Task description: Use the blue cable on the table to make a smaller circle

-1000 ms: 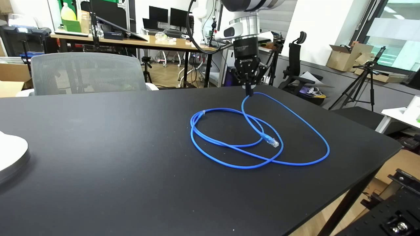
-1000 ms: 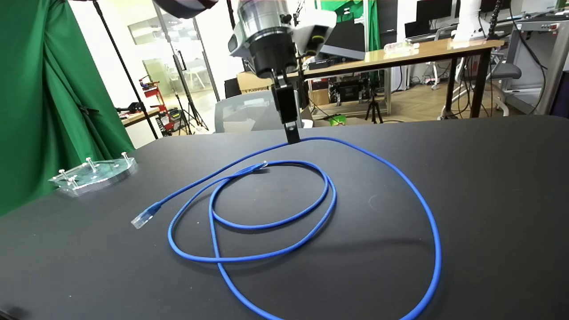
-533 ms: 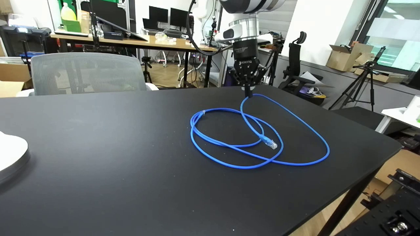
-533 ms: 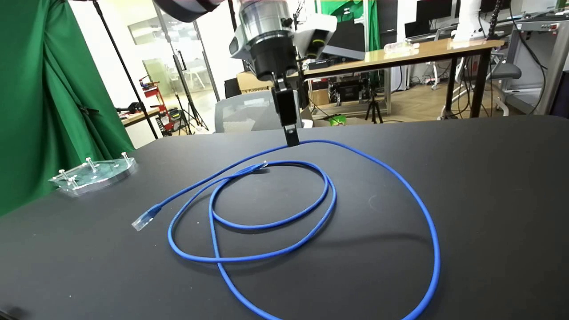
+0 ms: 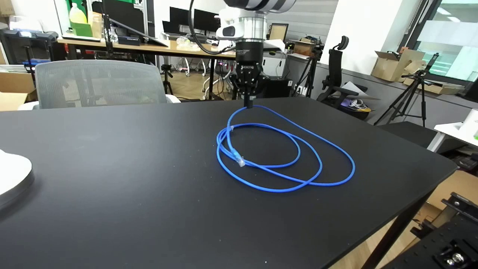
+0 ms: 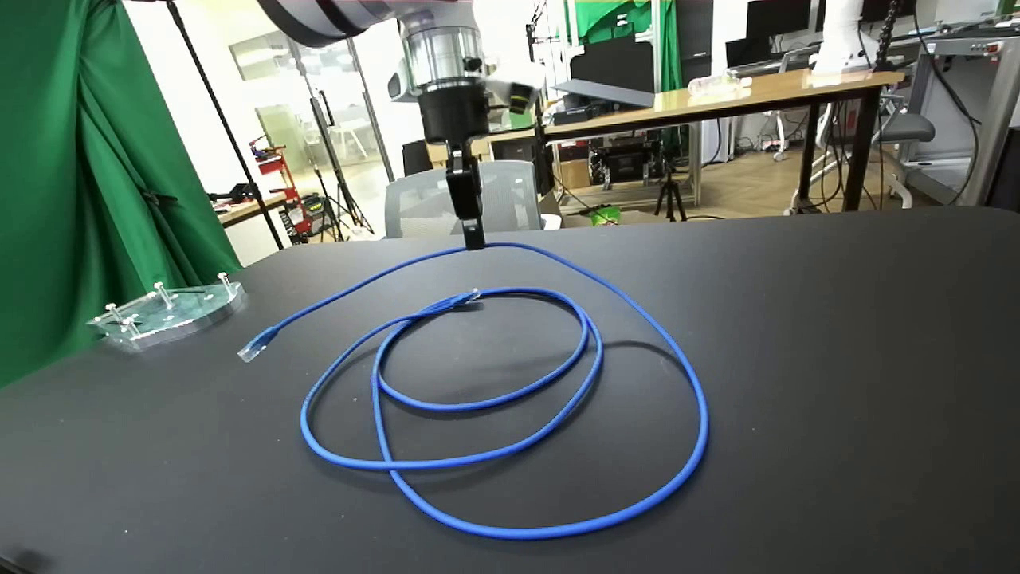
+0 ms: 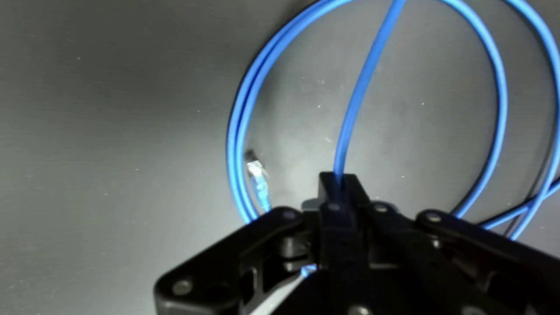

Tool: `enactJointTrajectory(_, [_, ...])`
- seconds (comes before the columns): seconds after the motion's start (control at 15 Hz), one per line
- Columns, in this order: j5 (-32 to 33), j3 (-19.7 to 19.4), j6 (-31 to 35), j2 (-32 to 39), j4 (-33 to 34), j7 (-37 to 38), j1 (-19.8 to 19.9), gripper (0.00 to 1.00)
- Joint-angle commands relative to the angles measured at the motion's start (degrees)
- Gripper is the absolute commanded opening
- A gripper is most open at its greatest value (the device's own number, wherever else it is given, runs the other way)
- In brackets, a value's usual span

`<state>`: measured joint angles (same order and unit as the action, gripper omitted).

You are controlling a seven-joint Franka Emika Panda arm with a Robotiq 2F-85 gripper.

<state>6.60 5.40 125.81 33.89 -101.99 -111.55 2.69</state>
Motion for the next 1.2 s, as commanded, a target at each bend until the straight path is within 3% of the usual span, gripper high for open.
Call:
enactJointTrajectory(0.0, [1.0, -0.6, -1.0, 4.8, 6.6, 5.3, -2.2, 0.02])
enactJointTrajectory(0.53, [3.2, -1.5, -2.9, 12.2, 13.6, 9.4, -3.3, 0.02])
enactJointTrajectory(1.07, [3.7, -1.3, -4.8, 14.9, 16.7, 9.9, -3.3, 0.02])
enactJointTrajectory(1.13, [3.6, -1.3, -5.7, 15.2, 17.1, 10.0, -3.3, 0.31])
